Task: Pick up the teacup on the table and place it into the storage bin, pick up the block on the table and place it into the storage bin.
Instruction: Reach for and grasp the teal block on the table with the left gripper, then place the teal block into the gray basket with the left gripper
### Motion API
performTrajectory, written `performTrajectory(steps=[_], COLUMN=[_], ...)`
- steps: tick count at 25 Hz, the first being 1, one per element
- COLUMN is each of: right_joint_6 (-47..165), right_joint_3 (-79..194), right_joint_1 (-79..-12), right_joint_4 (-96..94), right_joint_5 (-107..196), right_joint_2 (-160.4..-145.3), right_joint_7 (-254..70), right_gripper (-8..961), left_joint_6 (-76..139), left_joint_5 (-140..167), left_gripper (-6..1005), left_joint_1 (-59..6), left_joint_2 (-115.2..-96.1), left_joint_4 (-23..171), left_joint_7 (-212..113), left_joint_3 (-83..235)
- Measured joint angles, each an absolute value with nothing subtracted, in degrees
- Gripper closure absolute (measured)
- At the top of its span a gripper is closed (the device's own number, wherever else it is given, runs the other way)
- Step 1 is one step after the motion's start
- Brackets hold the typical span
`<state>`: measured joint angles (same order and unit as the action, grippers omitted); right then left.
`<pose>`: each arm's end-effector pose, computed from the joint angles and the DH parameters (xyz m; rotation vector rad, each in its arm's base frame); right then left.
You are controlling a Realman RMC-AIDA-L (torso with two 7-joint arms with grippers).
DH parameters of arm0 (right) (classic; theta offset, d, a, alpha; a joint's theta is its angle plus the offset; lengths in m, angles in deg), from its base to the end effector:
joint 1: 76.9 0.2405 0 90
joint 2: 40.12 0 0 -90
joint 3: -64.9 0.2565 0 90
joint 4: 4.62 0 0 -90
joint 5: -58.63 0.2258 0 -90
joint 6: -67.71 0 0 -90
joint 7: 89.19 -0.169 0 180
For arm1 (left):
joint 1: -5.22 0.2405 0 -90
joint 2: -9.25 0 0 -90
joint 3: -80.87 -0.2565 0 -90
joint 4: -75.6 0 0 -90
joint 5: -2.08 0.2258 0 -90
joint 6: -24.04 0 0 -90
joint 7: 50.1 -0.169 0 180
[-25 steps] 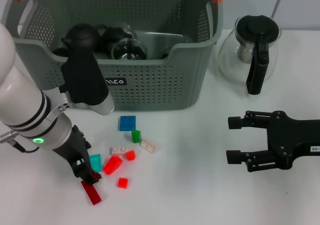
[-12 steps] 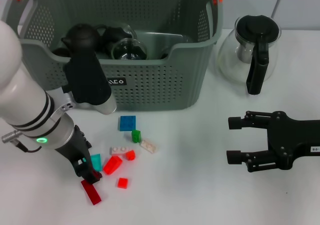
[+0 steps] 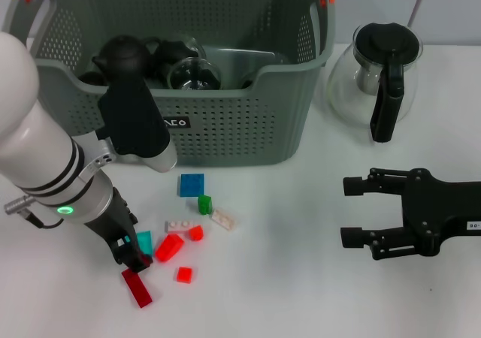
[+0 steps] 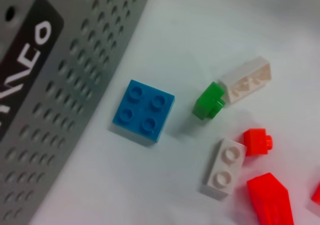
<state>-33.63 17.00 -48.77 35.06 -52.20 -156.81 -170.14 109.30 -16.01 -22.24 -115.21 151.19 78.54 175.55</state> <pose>0.2475 0.3154 -0.0144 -2.9651 0.5553 0.7763 -0.2361 0.3436 -0.0562 -2.6811 -0.5363 0.8265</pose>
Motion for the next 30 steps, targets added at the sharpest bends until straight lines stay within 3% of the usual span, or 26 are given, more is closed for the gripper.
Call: performTrajectory(steps=[4, 9, 17, 25, 30], right_joint_6=[-33.63, -33.63, -33.82, -34.0, -33.84], right_joint_3=[17.0, 16.97, 16.91, 16.99, 17.0], right_joint_1=[-48.72, -48.69, -48.67, -48.6, -48.66], right_joint_4=[34.78, 34.75, 34.75, 34.75, 34.75], right_joint_5=[-52.2, -52.2, -52.2, -52.21, -52.21], right_joint_2=[-156.76, -156.75, -156.75, -156.68, -156.66], right_joint_7=[-170.14, -170.14, -170.14, -170.14, -170.11], right_gripper=[38, 38, 39, 40, 39], left_joint_6=[109.17, 109.35, 110.0, 124.31, 134.76], left_joint_5=[-15.92, -15.89, -15.48, -28.47, -44.03], left_gripper=[183, 309, 595, 566, 548], left_joint_1=[-22.44, -22.48, -22.45, -22.88, -27.54], left_joint_2=[-115.2, -115.19, -115.12, -114.97, -113.19], left_joint_4=[151.14, 151.1, 152.03, 163.99, 165.54], left_joint_7=[78.8, 78.89, 79.47, 73.33, 67.74], left_joint_3=[175.74, 175.82, 175.82, 189.55, 211.04])
